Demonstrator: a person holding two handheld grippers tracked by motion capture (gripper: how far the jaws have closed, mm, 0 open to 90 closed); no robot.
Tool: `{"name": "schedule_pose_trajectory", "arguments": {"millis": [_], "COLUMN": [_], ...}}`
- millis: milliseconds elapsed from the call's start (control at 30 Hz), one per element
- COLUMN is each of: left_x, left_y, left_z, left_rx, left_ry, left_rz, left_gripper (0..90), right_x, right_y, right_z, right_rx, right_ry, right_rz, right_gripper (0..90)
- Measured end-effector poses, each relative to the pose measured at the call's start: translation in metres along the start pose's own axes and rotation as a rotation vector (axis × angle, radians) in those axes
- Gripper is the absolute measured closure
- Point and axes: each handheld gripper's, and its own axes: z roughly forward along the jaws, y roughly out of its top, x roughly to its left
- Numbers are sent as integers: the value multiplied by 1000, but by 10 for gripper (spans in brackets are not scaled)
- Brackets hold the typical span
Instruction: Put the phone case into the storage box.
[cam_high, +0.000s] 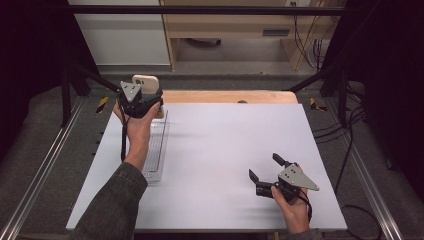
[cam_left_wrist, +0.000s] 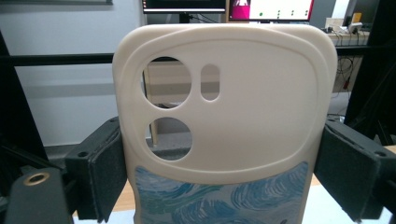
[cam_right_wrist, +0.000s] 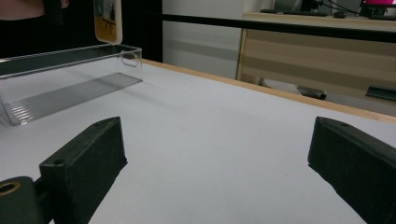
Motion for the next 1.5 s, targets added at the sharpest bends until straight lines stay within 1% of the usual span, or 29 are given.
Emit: {"name": "schedule_pose_trajectory", "arguments": {"millis": [33, 67, 133, 300, 367, 433, 533, 700, 867, 1000, 1067, 1267, 1500], "left_x": [0, 0, 0, -1, -1, -1, 3, 7, 5, 4, 4, 2, 3], "left_y": [0, 2, 4, 14, 17, 17, 14, 11, 9, 6, 6, 5, 1], "left_z": [0, 0, -1, -2, -2, -1, 1, 5, 8, 11, 11, 11, 12], "left_rx": [1, 5, 3, -13, -10, -10, -2, -2, -5, -5, -4, -7, -3], "left_ry": [2, 1, 1, 3, 3, 5, 15, 13, 6, 4, 6, -1, 6], "left_rz": [4, 18, 22, 20, 34, 33, 19, 9, 3, 12, 9, 14, 8], "left_gripper": [111, 111, 111, 111, 111, 111, 111, 111, 111, 111, 111, 111, 111], "right_x": [0, 0, 1, 1, 1, 1, 1, 0, 0, -2, -2, -2, -3], "right_y": [0, 0, 0, 0, 0, 0, 0, 0, 0, 0, -1, 0, 0], "right_z": [0, 0, 0, 0, -1, -1, -1, -1, -2, -3, -3, -3, -4], "right_rx": [0, 1, 1, 0, -2, -2, -3, -3, -4, -2, -4, -3, -7], "right_ry": [0, 0, 1, -1, -1, -1, -2, -3, -1, -9, -14, -8, -13], "right_rz": [0, 0, -2, -3, -1, -1, -2, -3, -4, -1, 0, -6, -4], "right_gripper": [38, 38, 38, 38, 38, 38, 38, 38, 38, 38, 38, 38, 38]}}
